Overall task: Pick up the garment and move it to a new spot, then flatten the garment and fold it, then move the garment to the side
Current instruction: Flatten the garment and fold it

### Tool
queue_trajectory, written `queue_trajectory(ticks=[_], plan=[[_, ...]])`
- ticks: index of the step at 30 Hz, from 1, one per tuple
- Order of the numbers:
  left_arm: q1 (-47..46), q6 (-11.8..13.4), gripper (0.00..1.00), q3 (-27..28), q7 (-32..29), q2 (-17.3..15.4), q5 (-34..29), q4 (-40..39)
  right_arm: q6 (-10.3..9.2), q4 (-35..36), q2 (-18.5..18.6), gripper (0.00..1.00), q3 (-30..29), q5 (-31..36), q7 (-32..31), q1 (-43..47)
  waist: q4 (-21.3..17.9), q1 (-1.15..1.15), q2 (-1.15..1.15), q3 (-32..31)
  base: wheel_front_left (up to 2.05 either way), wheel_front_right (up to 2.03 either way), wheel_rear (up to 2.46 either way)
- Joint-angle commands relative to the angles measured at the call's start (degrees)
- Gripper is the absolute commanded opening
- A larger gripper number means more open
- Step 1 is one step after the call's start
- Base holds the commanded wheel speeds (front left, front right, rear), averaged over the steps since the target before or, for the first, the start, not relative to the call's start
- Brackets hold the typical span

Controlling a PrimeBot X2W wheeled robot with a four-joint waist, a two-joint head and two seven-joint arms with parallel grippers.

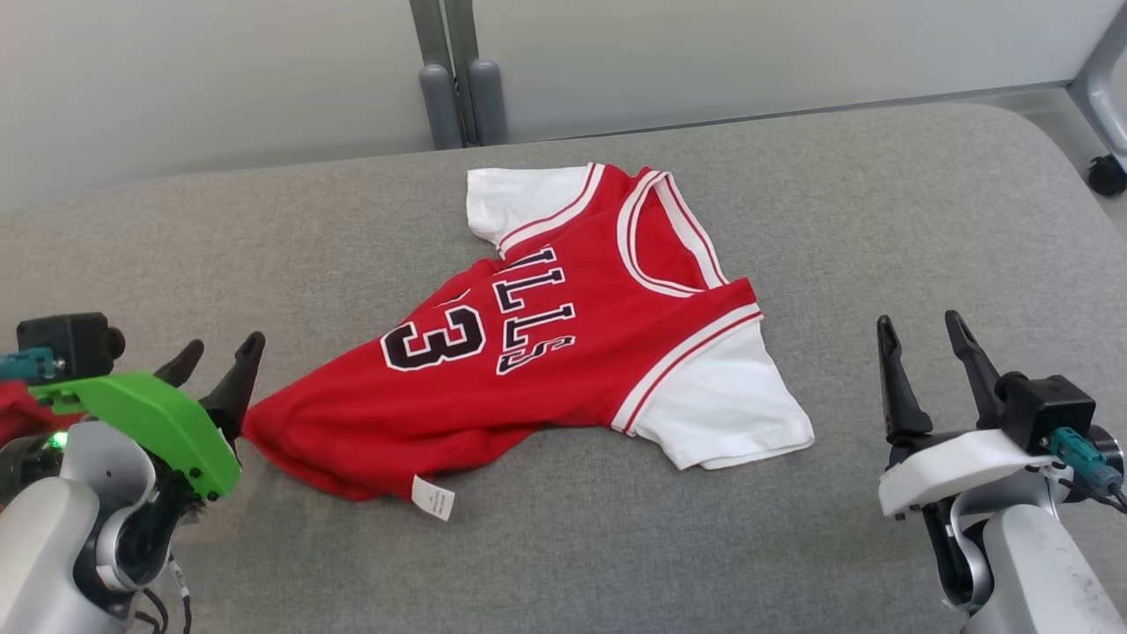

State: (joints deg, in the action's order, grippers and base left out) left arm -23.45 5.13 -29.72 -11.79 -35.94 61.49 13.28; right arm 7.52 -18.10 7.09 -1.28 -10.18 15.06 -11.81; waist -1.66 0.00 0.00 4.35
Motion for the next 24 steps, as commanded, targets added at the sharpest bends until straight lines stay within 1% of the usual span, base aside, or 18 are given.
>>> queue_trajectory(ticks=[1, 3, 4, 5, 7, 10, 13, 14, 15, 17, 22, 24], plan=[[1.9, 1.0, 1.0, 0.5, 2.0, -0.6, -1.1, -1.6, -0.06, 0.2, -0.2, 1.0, -0.1, -0.3, 0.2, 1.1, 1.2, 0.0, 0.0, -1.1, 0.0, 0.0, 0.0], [4.0, 2.4, 1.0, 1.0, 7.0, -1.3, -4.2, -5.3, -0.06, 0.4, -0.6, 1.0, -0.1, -0.3, 0.2, 1.7, 1.8, 0.0, 0.0, -1.5, 0.0, 0.0, 0.0], [5.6, 3.7, 1.0, 1.3, 9.9, -1.3, -5.7, -6.7, -0.06, 0.7, -0.8, 1.0, 0.0, -0.3, 0.2, 2.0, 2.2, 0.0, 0.0, -1.6, 0.0, 0.0, 0.0], [6.8, 4.3, 1.0, 0.8, 12.2, -1.5, -7.9, -8.0, -0.06, 0.7, -0.9, 1.0, 0.1, -0.3, 0.2, 2.3, 2.4, 0.0, 0.0, -1.7, 0.0, 0.0, 0.0], [9.3, 6.6, 1.0, 0.6, 16.9, 0.0, -10.3, -10.0, -0.06, 1.0, -1.1, 1.0, -0.1, -0.3, 0.2, 2.8, 3.0, 0.0, 0.0, -1.8, 0.0, 0.0, 0.0], [13.0, 9.3, 1.0, 0.6, 23.0, 2.7, -12.4, -11.9, -0.06, 1.4, -1.2, 1.0, 0.0, -0.3, 0.2, 3.6, 3.9, 0.0, 0.0, -1.9, 0.0, 0.0, 0.0], [15.4, 11.6, 1.0, -0.5, 25.6, 4.5, -16.2, -12.0, -0.06, 1.6, -0.8, 1.0, 0.1, -0.4, 0.2, 3.8, 4.3, 0.0, 0.0, -2.1, 0.0, 0.0, 0.0], [16.3, 12.3, 1.0, -0.6, 26.1, 6.0, -16.6, -12.1, -0.06, 1.6, -0.7, 1.0, 0.1, -0.4, 0.2, 4.0, 4.5, 0.0, 0.0, -2.3, 0.0, 0.0, 0.0], [17.0, 12.5, 1.0, -0.7, 26.2, 7.2, -16.8, -12.3, -0.06, 1.6, -0.5, 1.0, 0.2, -0.3, 0.2, 4.1, 4.6, 0.0, 0.0, -2.4, 0.0, 0.0, 0.0], [18.2, 12.5, 1.0, -2.0, 26.5, 7.8, -18.2, -11.5, -0.06, 1.8, -0.1, 1.0, 0.5, -0.2, 0.2, 3.9, 4.7, 0.0, 0.0, -2.3, 0.0, 0.0, 0.0], [18.6, 10.9, 1.0, -5.5, 25.2, 10.0, -18.3, -6.9, -0.06, 1.6, 1.2, 1.0, 0.9, -0.3, 0.2, 2.4, 4.4, 0.0, 0.0, -1.9, 0.0, 0.0, 0.0], [17.9, 10.3, 1.0, -6.8, 24.6, 10.4, -18.8, -4.6, -0.06, 1.5, 1.7, 1.0, 0.8, -0.3, 0.2, 2.0, 4.1, 0.0, 0.0, -1.8, 0.0, 0.0, 0.0]])
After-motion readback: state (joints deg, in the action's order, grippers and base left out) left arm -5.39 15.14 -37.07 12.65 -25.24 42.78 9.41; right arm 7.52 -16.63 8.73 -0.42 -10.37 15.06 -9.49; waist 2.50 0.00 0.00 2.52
